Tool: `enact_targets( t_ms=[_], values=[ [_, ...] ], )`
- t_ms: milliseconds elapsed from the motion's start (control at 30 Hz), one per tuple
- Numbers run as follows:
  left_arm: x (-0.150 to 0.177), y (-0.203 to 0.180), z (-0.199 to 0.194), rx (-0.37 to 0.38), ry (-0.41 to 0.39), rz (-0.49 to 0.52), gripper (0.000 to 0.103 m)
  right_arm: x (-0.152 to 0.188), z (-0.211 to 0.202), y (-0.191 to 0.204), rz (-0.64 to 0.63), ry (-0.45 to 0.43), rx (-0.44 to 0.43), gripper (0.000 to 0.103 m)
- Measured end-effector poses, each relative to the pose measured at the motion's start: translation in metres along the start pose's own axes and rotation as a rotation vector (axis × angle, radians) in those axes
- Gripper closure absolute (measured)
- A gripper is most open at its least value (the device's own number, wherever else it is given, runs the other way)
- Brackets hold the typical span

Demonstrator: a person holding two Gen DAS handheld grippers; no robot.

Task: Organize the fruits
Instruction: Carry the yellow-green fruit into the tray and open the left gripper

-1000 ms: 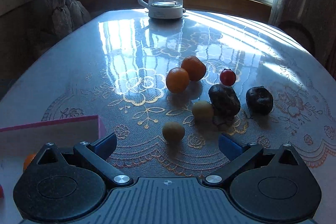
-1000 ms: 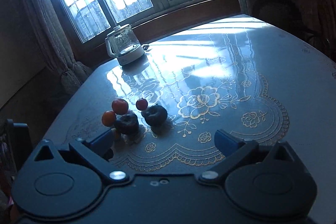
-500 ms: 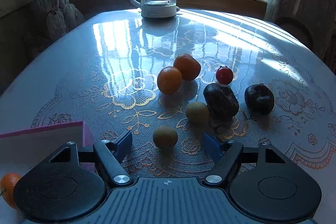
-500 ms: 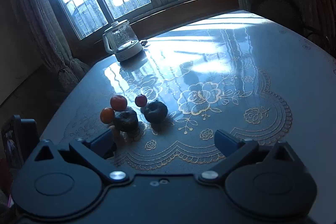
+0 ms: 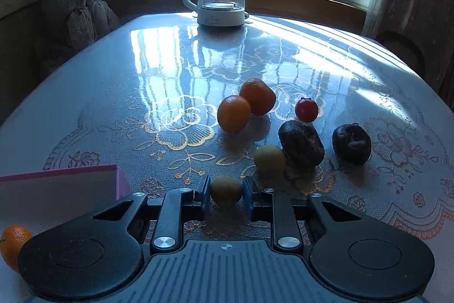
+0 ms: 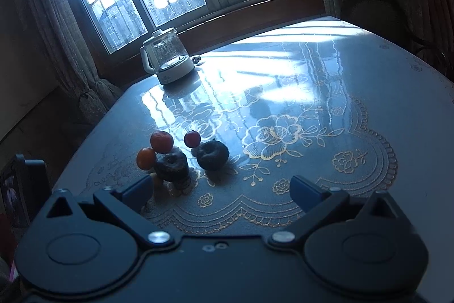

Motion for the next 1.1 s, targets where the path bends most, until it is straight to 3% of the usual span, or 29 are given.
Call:
enact_targets(
  t_ms=[300, 533, 800, 967, 1100],
  values=[
    [0.002, 0.000, -0.004, 0.021, 0.004, -0.029, 0.078, -0.001, -0.003, 0.002, 0.005, -0.006, -0.004, 0.000],
    [-0.009, 0.012, -0.049, 0.011, -0.080, -0.030, 0.078, -0.001, -0.004, 0.008, 0.002, -0.005, -0.014, 0.000],
    [-0.007, 0.105, -0.094, -0.156, -0.121, -0.147, 0.078, -0.003, -0.003, 0.034, -0.023, -0.004, -0.059, 0.000],
    [0.016, 0.179, -0.092, -0.291, -0.053, -0.238, 0.078, 0.001, -0.001, 0.057, -0.047, 0.005, -0.091, 0.000],
    [0.026, 0.207, -0.085, -0.335, -0.030, -0.266, 0.078, 0.006, 0.002, 0.071, -0.061, 0.019, -0.107, 0.000]
  ],
)
Point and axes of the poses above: each gripper's, at about its wrist camera, not at the fingertips, and z roughly the way its jaws point, y to its left, x to its underside, the point moved 8 cm from there along z, roughly the way its jaws point, and after that the axes turned 6 degrees about x, right-handed, at the moved point
